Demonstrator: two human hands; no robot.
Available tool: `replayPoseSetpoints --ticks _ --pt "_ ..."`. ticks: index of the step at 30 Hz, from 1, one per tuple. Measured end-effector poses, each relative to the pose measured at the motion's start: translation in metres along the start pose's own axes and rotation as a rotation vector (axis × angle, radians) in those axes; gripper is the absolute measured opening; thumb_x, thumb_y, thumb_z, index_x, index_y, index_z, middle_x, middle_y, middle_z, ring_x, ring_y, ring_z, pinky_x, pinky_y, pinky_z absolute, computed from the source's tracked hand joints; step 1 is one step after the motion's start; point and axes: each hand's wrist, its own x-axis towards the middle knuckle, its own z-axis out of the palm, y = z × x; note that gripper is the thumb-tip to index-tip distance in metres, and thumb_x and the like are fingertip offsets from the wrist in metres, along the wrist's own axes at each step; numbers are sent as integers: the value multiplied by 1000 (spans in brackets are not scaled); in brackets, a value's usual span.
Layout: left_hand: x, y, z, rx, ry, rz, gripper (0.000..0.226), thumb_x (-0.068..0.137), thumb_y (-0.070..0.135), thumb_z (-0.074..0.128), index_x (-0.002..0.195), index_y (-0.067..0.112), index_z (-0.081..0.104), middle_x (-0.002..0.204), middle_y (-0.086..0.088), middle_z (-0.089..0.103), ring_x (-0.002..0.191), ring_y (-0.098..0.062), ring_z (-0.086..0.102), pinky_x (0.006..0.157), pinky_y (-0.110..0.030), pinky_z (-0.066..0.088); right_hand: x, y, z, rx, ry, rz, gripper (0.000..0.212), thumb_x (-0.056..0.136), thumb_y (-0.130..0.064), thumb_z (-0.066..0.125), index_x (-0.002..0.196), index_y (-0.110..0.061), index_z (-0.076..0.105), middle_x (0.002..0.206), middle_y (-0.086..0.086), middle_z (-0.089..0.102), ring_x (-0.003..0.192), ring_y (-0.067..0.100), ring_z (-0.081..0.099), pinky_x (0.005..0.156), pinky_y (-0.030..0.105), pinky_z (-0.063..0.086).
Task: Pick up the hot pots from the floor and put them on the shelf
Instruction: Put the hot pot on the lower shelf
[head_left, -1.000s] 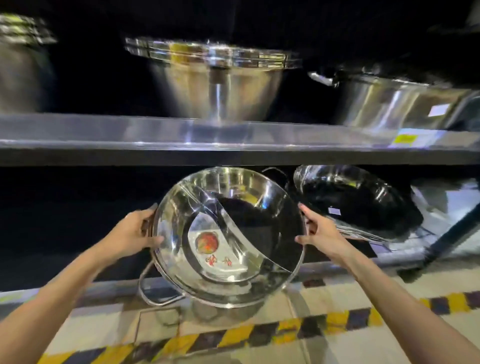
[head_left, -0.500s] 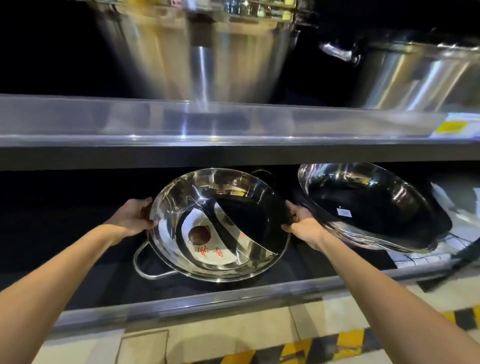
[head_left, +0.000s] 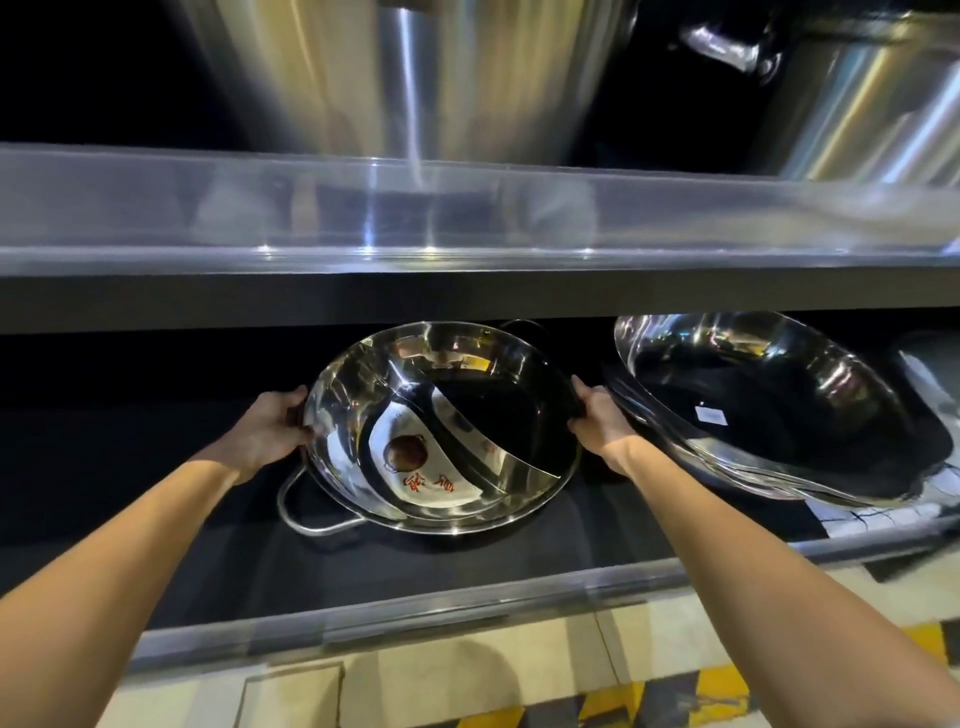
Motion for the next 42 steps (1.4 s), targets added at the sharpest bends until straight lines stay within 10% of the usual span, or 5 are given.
replayPoseSetpoints --ticks 5,13,22,33,42 --pt "-11 7 -2 101 15 28 69 88 18 60 145 10 22 140 -17 47 127 -34 47 111 -46 36 -16 -8 -11 -39 -136 20 65 96 -12 46 149 -14 9 149 15 35 136 30 36 114 34 27" --pt "-28 2 -6 420 -39 108 55 95 32 41 146 29 21 134 -17 45 124 -33 46 105 -37 35 -37 -4 -28 -186 -268 5 65 97 -19 44 149 -18 4 148 10 40 132 29 43 113 37 32" --pt "-66 8 -22 267 99 -53 56 97 27 41 145 7 22 150 -20 33 137 -34 33 112 -36 29 -68 -39 -27 -550 -169 -51 53 99 -25 37 147 -16 19 148 20 29 131 35 39 105 41 39" --pt "-341 -5 -187 106 199 -454 37 95 20 46 129 7 49 134 -13 53 123 -30 51 102 -35 37 -257 -293 15 -505 -758 -480 34 97 -17 37 126 -6 52 131 15 50 122 26 49 100 34 39" --pt "-657 65 -356 -71 666 -932 34 94 18 47 122 0 54 128 -26 55 119 -40 51 91 -23 41 -452 -543 -4 -421 -967 -975 27 95 -18 40 108 -6 60 114 19 61 108 32 57 91 38 43"
